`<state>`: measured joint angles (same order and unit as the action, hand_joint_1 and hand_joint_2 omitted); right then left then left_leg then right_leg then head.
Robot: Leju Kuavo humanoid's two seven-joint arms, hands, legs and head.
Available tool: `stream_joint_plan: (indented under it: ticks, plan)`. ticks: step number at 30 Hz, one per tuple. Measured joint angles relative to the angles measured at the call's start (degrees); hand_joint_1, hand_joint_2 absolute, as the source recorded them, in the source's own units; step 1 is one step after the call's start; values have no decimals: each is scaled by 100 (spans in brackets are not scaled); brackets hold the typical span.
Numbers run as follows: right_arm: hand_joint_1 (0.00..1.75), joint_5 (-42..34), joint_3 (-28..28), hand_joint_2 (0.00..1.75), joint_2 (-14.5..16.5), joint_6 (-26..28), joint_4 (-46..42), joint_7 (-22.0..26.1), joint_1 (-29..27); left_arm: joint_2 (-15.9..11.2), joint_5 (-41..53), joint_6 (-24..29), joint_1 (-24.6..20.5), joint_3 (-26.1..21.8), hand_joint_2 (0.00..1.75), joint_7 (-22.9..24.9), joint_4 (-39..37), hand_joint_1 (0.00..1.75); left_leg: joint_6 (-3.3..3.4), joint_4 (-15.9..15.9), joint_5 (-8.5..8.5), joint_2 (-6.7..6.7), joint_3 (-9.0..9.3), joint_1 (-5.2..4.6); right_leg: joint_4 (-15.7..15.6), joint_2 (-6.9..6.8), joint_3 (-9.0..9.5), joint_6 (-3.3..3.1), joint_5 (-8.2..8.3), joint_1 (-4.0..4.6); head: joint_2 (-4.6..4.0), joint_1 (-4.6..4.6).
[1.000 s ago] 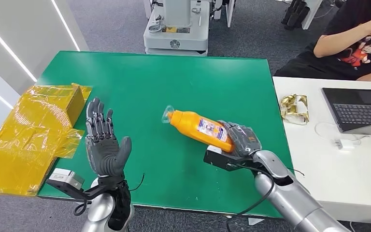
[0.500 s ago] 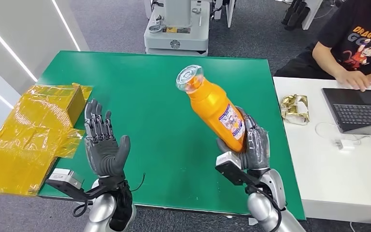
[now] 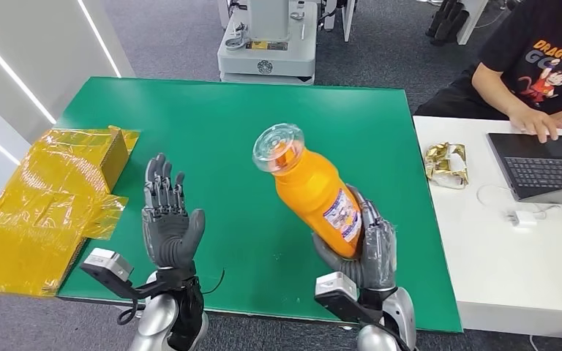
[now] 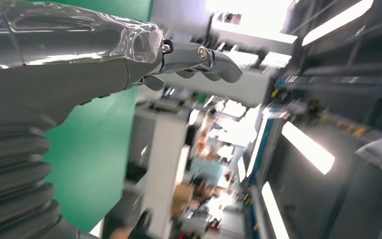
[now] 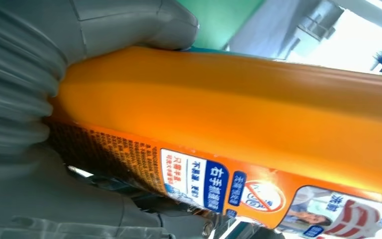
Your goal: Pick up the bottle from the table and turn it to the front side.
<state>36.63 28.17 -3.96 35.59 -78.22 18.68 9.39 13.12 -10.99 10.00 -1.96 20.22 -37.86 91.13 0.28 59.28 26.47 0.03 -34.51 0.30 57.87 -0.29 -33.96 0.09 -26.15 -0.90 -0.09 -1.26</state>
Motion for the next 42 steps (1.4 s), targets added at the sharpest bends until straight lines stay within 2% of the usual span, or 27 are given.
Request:
stream_joint_plan:
  ticks: [4,9,16,32,42]
  plan:
    - [175,392,86,175,27,-517,-11,-247,-102,-8,41,-384,-77,17,175,182,-217,0,0,0,0,0,0,-1,0,0,0,0,1,0,0,-1]
    - [175,670,172,175,63,-1234,8,-479,-104,-8,97,-556,-233,17,175,188,-426,0,0,0,-1,0,0,0,0,0,1,-1,1,0,0,0]
    - [175,837,149,175,163,-1845,104,-581,-1,-33,200,-705,-362,17,175,179,-567,0,0,0,-1,0,0,0,1,0,0,-1,1,0,0,-1]
    - [175,1097,-48,175,319,-2073,111,-705,71,-43,216,-725,-522,19,175,177,-718,0,0,1,-1,0,1,0,1,0,0,-1,1,0,0,-1]
    - [175,1433,-288,175,384,-2144,-21,-730,64,-38,330,-961,-630,81,175,202,-821,0,0,1,-1,0,0,-1,1,1,0,-1,1,0,0,-1]
